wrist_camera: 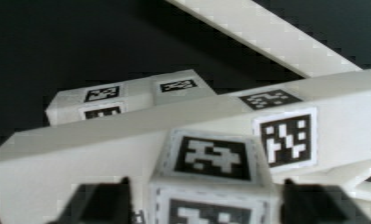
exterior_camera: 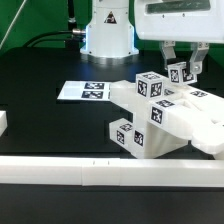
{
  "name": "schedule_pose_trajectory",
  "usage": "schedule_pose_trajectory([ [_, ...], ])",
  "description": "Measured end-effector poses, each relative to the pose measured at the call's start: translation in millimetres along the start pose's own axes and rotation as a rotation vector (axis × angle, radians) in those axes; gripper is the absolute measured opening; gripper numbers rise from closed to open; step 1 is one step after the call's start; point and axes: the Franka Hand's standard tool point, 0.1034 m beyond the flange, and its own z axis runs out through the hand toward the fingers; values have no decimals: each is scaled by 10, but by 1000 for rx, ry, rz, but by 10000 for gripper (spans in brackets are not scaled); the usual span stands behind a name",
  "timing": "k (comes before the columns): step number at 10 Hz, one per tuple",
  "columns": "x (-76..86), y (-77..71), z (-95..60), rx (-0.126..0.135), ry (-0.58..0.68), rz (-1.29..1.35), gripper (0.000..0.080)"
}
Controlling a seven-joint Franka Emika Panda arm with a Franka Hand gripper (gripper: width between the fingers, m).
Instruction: Assemble chair
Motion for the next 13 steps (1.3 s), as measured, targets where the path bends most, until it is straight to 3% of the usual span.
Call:
schedule_pose_trajectory([
  [1,-2,-2,0,0,0,-47,484],
  [2,0,-1,1,0,0,-109,611],
  [3,0,1,3,-1,0,-159,644],
  [6,-22,-34,6,3,9,-534,648],
  [13,34,-23,23,-2,28,-1042,649],
])
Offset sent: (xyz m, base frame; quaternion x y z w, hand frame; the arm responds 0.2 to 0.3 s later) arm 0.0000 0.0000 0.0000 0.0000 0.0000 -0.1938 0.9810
